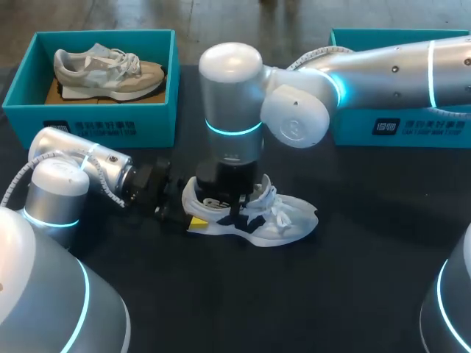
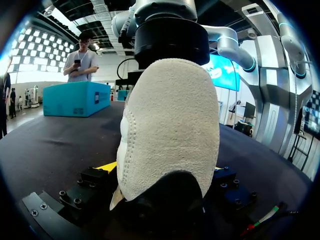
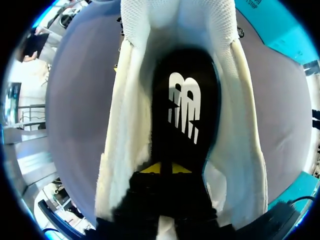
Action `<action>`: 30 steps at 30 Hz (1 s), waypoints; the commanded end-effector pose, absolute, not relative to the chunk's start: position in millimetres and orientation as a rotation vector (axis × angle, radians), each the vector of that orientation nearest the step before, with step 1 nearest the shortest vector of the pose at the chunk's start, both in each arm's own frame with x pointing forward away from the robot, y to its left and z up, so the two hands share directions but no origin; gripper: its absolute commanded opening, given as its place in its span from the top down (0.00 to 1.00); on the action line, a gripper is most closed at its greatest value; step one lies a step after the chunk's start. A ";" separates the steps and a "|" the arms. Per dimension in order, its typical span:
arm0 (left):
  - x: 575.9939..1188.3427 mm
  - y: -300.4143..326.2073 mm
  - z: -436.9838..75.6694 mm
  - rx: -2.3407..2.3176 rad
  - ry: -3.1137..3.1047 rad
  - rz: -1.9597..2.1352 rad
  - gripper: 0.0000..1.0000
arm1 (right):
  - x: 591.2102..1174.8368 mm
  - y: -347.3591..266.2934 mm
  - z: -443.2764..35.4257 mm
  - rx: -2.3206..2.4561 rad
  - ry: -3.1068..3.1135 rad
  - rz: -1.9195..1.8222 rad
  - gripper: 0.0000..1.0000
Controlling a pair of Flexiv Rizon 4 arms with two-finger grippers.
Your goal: Take the shoe out of the shoebox, open the shoe tongue, remove and reinsert the insole, then place the shoe into the shoebox
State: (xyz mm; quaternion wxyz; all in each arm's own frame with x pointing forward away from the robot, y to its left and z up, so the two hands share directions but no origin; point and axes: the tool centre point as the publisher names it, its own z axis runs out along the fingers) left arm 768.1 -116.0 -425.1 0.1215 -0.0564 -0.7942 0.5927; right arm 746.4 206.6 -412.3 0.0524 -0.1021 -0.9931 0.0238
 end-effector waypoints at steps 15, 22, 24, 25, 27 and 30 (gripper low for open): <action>770.3 -116.9 -422.2 -0.162 -2.320 1.728 1.00 | 743.2 201.6 -377.3 -0.496 -3.218 -0.162 1.00; 770.3 -116.9 -422.2 -0.162 -2.320 1.728 1.00 | 745.2 196.2 -357.5 -0.543 -3.271 -0.287 1.00; 770.3 -116.9 -422.2 -0.162 -2.320 1.728 1.00 | 744.9 195.1 -353.6 -0.554 -3.277 -0.322 1.00; 770.3 -116.9 -422.2 -0.162 -2.320 1.728 1.00 | 744.8 194.6 -352.0 -0.563 -3.280 -0.351 1.00; 770.3 -116.9 -422.2 -0.162 -2.320 1.728 1.00 | 744.9 193.7 -350.0 -0.574 -3.283 -0.382 1.00; 770.3 -116.9 -422.2 -0.162 -2.320 1.728 1.00 | 745.4 192.9 -347.4 -0.582 -3.286 -0.398 1.00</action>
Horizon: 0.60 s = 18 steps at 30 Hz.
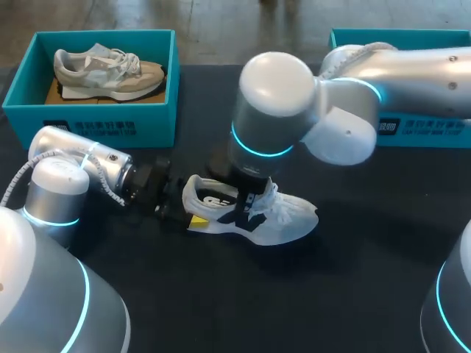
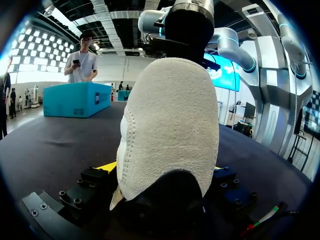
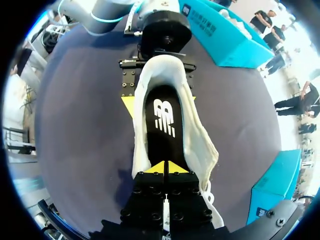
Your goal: Take the shoe out of the shoebox, open the shoe tongue, remove and reinsert the insole, then place the shoe into the shoebox
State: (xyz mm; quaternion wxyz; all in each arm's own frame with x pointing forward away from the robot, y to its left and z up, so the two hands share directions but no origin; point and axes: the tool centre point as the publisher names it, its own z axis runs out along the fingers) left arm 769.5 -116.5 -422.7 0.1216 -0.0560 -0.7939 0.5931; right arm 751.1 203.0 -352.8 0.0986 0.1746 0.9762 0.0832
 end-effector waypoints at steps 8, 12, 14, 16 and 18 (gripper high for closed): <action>770.3 -116.9 -422.2 -0.162 -2.320 1.728 1.00 | 756.1 206.5 -345.1 0.439 2.857 0.209 1.00; 770.3 -116.9 -422.2 -0.162 -2.320 1.728 1.00 | 763.6 215.9 -344.0 0.406 2.853 0.152 1.00; 770.3 -116.9 -422.2 -0.162 -2.320 1.728 1.00 | 767.5 219.6 -344.8 0.401 2.852 0.131 1.00; 770.3 -116.9 -422.2 -0.162 -2.320 1.728 1.00 | 770.6 222.8 -345.9 0.392 2.851 0.089 1.00; 770.3 -116.9 -422.2 -0.162 -2.320 1.728 1.00 | 772.6 224.8 -349.3 0.396 2.852 0.088 1.00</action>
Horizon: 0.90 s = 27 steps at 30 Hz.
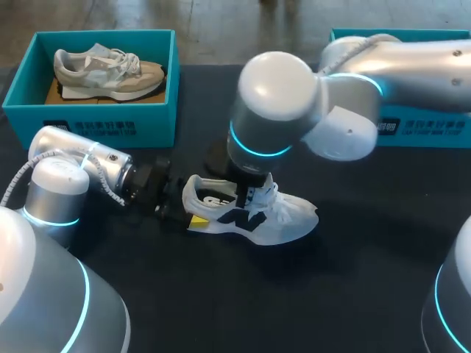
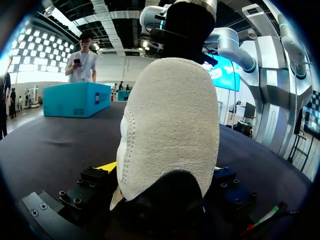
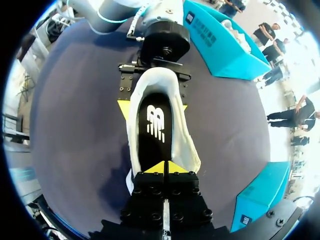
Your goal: Take the shoe out of the shoebox, open the shoe tongue, remove and reinsert the insole, then place the shoe into the shoebox
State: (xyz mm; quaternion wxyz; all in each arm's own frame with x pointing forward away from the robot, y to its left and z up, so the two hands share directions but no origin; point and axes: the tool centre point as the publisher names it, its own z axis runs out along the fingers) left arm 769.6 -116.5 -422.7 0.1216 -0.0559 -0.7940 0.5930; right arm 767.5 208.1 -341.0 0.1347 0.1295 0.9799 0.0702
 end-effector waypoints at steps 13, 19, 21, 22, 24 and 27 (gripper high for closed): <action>770.3 -116.9 -422.2 -0.162 -2.320 1.728 1.00 | 769.5 221.3 -377.8 0.457 2.857 -0.063 1.00; 770.3 -116.9 -422.2 -0.162 -2.320 1.728 1.00 | 772.0 205.2 -382.7 0.500 2.809 -0.065 1.00; 770.3 -116.9 -422.2 -0.162 -2.320 1.728 1.00 | 773.7 201.7 -381.3 0.505 2.786 -0.064 1.00; 770.3 -116.9 -422.2 -0.162 -2.320 1.728 1.00 | 774.6 200.9 -380.5 0.502 2.777 -0.057 1.00; 770.3 -116.9 -422.2 -0.162 -2.320 1.728 1.00 | 776.7 199.5 -380.5 0.495 2.766 -0.049 1.00; 770.3 -116.9 -422.2 -0.162 -2.320 1.728 1.00 | 780.1 195.9 -384.9 0.493 2.763 -0.041 1.00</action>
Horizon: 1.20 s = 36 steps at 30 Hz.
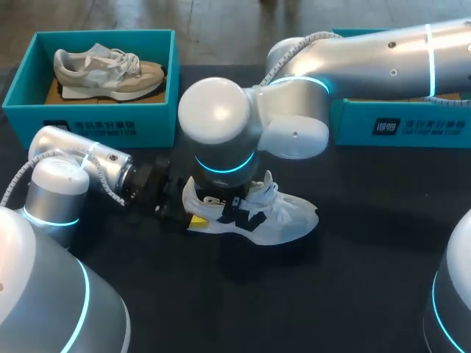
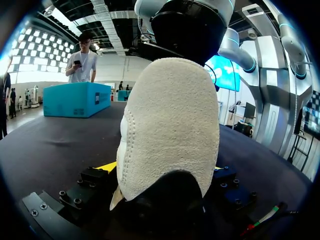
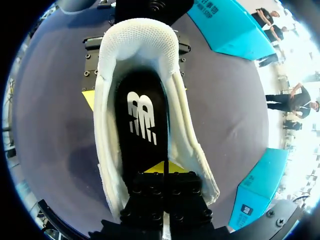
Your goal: Take the shoe out of the shoebox, open the shoe tongue, remove and reinsert the insole, then place the shoe into the shoebox
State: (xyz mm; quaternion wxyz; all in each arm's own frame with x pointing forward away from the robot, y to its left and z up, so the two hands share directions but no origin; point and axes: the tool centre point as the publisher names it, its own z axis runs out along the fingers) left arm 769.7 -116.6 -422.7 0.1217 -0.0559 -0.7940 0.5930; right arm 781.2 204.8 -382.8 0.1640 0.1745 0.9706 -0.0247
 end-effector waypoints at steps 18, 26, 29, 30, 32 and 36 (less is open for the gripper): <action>770.3 -116.9 -422.2 -0.162 -2.320 1.728 1.00 | 791.1 186.8 -405.3 0.504 2.761 -0.033 1.00; 770.3 -116.9 -422.2 -0.162 -2.320 1.728 1.00 | 792.3 194.4 -419.1 0.493 2.803 -0.018 1.00; 770.3 -116.9 -422.2 -0.162 -2.320 1.728 1.00 | 789.4 196.7 -424.3 0.492 2.827 -0.014 1.00; 770.3 -116.9 -422.2 -0.162 -2.320 1.728 1.00 | 788.4 197.0 -425.7 0.494 2.833 -0.013 1.00; 770.3 -116.9 -422.2 -0.162 -2.320 1.728 1.00 | 786.5 197.1 -426.8 0.501 2.839 -0.013 0.69; 770.3 -116.9 -422.2 -0.162 -2.320 1.728 1.00 | 783.4 197.2 -427.4 0.507 2.844 -0.013 0.36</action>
